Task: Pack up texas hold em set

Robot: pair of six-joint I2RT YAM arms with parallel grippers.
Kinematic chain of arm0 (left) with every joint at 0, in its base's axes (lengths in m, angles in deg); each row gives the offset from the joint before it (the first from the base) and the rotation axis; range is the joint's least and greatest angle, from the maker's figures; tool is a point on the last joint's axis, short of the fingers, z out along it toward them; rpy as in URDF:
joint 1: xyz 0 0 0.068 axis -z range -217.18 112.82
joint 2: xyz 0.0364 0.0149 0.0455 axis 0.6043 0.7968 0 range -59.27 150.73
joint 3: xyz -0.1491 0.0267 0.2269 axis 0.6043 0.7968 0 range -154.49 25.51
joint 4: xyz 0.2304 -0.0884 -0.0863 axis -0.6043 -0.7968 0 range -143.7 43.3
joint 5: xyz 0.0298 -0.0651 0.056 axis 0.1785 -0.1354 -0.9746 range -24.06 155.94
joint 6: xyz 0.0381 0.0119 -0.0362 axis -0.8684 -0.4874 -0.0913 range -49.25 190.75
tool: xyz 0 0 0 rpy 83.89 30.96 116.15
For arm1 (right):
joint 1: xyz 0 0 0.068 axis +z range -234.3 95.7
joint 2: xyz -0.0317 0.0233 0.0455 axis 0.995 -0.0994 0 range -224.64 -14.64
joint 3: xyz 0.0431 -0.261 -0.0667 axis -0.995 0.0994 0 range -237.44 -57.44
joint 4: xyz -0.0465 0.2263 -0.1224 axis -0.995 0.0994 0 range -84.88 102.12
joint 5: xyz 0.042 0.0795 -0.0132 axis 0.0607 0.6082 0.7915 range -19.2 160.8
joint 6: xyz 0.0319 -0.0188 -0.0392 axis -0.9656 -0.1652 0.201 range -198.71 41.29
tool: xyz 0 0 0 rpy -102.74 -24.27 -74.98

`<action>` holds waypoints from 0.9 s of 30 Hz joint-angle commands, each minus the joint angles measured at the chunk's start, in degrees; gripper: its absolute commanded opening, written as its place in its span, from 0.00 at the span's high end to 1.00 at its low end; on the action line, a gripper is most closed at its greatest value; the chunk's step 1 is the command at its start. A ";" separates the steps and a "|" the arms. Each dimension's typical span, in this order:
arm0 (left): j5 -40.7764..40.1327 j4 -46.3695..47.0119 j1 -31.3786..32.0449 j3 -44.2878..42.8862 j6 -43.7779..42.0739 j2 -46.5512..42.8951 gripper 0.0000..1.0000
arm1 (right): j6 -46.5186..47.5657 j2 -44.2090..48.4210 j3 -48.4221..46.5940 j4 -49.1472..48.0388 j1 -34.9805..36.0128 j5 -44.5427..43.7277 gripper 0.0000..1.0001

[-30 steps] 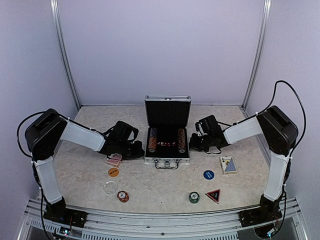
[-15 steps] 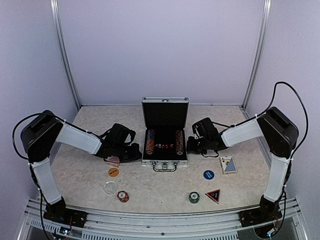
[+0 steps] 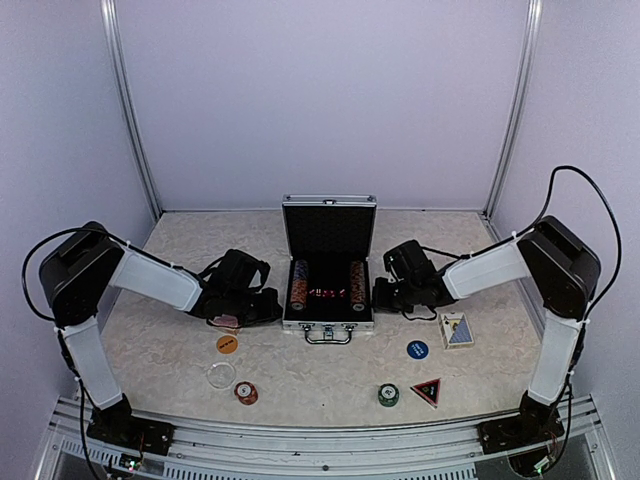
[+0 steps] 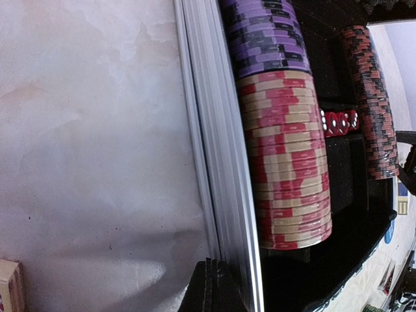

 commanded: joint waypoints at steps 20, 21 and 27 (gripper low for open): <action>-1.35 -3.95 0.67 -2.27 -2.44 -4.16 1.00 | 0.21 6.87 -0.12 9.63 3.74 -1.02 1.00; -1.64 -4.24 0.63 -2.42 -2.56 -4.51 1.00 | 0.50 7.37 -0.27 10.06 3.54 -1.62 1.00; -3.64 -6.07 0.48 -3.60 -2.94 -6.05 0.93 | 2.13 10.17 -0.79 12.25 1.14 -3.47 1.00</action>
